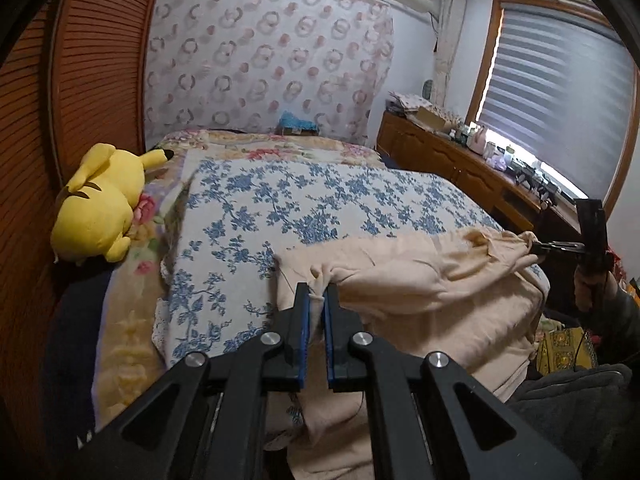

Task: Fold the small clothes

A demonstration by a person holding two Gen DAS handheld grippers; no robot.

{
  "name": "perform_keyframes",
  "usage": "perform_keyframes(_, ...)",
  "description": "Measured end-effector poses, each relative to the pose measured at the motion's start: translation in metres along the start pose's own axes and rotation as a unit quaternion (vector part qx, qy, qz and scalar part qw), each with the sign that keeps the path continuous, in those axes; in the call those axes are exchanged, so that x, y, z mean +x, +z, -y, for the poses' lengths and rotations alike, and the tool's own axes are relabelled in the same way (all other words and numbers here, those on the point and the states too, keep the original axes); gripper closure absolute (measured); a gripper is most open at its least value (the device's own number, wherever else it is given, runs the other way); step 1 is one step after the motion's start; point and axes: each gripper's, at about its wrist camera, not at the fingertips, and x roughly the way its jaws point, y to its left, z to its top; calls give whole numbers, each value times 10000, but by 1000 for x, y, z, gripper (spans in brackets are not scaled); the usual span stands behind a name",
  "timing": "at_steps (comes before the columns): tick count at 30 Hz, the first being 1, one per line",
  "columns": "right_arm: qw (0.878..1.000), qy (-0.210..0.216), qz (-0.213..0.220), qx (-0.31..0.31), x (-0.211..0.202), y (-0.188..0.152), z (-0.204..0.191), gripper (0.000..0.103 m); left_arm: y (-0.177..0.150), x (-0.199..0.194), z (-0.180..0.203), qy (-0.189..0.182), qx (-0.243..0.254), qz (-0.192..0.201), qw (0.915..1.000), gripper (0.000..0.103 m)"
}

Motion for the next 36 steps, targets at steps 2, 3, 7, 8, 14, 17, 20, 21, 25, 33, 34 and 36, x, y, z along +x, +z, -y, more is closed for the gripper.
perform_keyframes(2,10000,-38,-38,-83,-10,-2,-3,100,-1,-7,1,33,-12,15,10000,100)
perform_keyframes(3,9999,-56,-75,-115,-16,-4,-4,100,-1,-9,3,32,2,2,10000,100)
perform_keyframes(7,9996,-114,-193,-163,-23,-12,-8,100,0,-9,9,193,76,-11,9998,96)
perform_keyframes(8,9996,-135,-200,-152,-23,-14,-9,99,0,-9,10,235,90,-10,9997,95)
perform_keyframes(14,9995,-258,-67,-154,-26,-14,-9,97,8,-11,7,448,45,74,9990,80)
perform_keyframes(17,9990,-394,100,-207,-32,-6,-9,93,10,-8,4,464,27,77,9989,67)
perform_keyframes(20,9982,-503,223,-243,-35,2,-9,87,12,0,5,538,121,46,9985,61)
perform_keyframes(21,9978,-549,251,-261,-34,4,-9,86,12,4,6,555,163,36,9983,59)
perform_keyframes(25,9973,-609,285,-283,-25,11,-5,78,14,25,10,568,295,-47,9979,41)
perform_keyframes(33,9952,-887,360,-187,6,19,7,70,17,79,0,530,298,-471,9970,41)
perform_keyframes(34,9951,-912,357,-164,10,20,8,69,18,87,-3,592,298,-549,9963,41)
perform_keyframes(36,9949,-941,329,-118,18,22,12,67,19,102,-12,692,221,-658,9952,41)
